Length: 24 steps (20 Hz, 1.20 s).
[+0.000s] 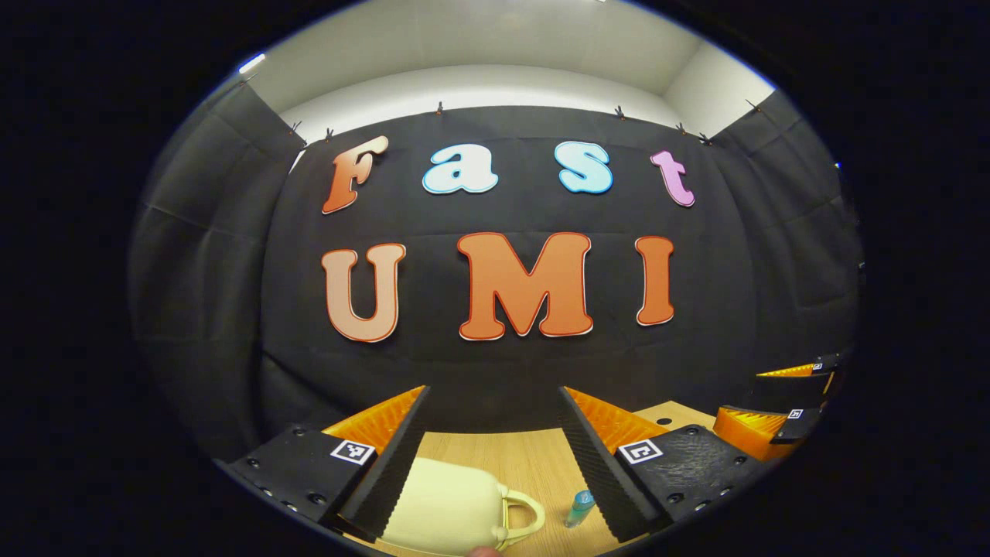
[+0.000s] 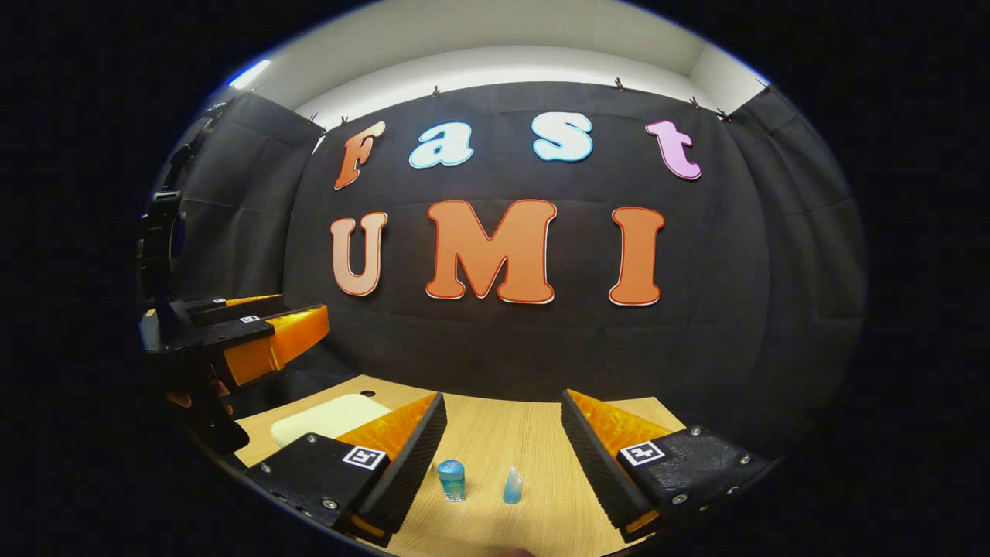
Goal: First open the suitcase, pack the skin care products into it, and then close the suitcase.
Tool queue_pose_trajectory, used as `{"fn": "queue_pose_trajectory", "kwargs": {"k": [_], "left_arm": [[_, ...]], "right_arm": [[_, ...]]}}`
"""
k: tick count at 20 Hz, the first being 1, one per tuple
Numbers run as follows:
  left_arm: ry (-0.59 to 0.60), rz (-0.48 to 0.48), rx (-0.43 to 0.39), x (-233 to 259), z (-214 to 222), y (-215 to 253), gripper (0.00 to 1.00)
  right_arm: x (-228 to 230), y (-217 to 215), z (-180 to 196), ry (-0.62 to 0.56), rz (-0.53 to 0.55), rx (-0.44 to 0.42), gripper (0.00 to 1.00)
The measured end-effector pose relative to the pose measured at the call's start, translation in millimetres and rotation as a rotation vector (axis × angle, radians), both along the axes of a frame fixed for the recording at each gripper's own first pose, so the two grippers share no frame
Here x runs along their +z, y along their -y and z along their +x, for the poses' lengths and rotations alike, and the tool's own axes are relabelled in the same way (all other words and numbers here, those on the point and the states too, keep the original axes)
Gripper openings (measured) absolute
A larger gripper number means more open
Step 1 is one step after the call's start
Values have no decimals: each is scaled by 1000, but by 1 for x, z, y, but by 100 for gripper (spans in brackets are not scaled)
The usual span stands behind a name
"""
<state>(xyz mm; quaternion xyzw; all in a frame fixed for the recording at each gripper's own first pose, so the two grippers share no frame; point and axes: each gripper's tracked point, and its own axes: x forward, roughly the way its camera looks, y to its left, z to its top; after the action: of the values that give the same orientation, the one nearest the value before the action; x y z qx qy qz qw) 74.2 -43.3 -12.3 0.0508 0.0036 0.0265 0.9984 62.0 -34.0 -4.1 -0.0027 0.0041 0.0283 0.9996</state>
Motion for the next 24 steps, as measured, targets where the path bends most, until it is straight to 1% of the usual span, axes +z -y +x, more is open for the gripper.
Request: {"fn": "queue_pose_trajectory", "kwargs": {"k": [1, 4, 8, 12, 16, 17, 18, 19, 24], "left_arm": [[3, 7, 3, 1, 2, 0, 99], [-2, 41, -4, -5, 8, 8, 98], [-56, 118, -25, -31, 14, 15, 99], [-131, 270, -67, -72, 18, 20, 98], [-229, 411, -126, -128, 16, 29, 98], [-252, 436, -139, -142, 16, 30, 98], [-277, 455, -154, -154, 17, 32, 100], [-302, 481, -165, -167, 15, 32, 98], [-393, 659, -258, -225, 15, 44, 97]], "right_arm": [[1, 2, 1, 4, 1, 0, 94], [-4, 8, 7, -3, -4, -4, 94], [-12, 19, 12, -20, -21, -9, 94], [-15, 36, 17, -25, -29, -22, 94], [-21, 54, 23, -34, -32, -31, 94], [-23, 58, 25, -37, -31, -30, 94], [-24, 62, 28, -38, -29, -29, 94], [-25, 67, 30, -37, -32, -30, 94], [-34, 85, 40, -48, -43, -29, 94]]}}
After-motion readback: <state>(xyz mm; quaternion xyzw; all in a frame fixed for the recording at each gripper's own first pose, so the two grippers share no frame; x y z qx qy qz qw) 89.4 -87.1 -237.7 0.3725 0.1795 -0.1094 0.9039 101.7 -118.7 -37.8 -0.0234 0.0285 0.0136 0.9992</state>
